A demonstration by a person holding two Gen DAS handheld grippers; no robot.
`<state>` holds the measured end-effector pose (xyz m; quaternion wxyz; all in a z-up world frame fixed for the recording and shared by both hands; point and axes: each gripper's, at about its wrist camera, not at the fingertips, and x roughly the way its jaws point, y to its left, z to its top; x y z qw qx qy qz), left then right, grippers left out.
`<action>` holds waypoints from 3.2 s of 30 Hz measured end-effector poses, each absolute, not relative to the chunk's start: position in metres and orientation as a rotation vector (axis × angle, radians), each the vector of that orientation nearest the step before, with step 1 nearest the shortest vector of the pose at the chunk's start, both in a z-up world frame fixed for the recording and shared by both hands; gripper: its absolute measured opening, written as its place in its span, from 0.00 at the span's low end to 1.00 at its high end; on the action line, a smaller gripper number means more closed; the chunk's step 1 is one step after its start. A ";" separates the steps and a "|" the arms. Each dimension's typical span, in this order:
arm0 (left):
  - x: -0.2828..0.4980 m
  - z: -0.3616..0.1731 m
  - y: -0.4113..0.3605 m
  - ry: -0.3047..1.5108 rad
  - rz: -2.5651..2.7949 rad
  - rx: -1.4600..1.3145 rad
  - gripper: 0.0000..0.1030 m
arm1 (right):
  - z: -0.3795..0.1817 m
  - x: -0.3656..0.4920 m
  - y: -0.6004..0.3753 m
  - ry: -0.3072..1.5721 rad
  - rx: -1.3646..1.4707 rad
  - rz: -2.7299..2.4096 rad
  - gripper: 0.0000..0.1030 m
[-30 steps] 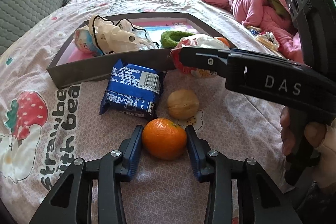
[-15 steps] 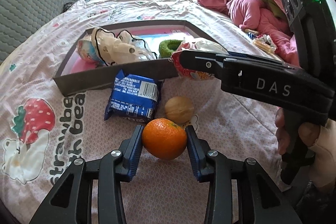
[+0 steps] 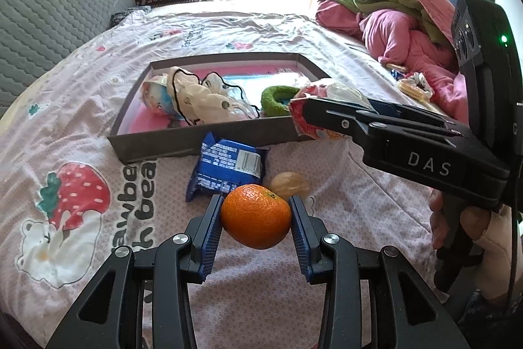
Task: Organize objects
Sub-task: 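Carry the orange in the left tool and wrapped ball in the right tool over the tray, then lower the orange into the tray with the left tool while the right tool lowers the wrapped ball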
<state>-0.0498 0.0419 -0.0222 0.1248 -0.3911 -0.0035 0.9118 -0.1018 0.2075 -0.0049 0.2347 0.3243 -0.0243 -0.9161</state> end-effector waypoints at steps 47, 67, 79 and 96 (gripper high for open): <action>-0.090 0.017 -0.018 -0.129 2.916 -0.937 0.40 | 0.035 -0.093 0.237 0.026 0.566 -2.792 0.54; -0.140 0.001 -0.035 -0.188 2.929 -0.957 0.40 | 0.040 -0.108 0.251 0.034 0.554 -2.852 0.54; -0.173 -0.019 -0.040 -0.165 2.942 -1.016 0.40 | 0.036 -0.126 0.253 0.048 0.578 -2.871 0.54; -0.194 -0.050 -0.036 -0.162 2.875 -1.117 0.40 | 0.004 -0.133 0.204 0.170 0.673 -2.700 0.54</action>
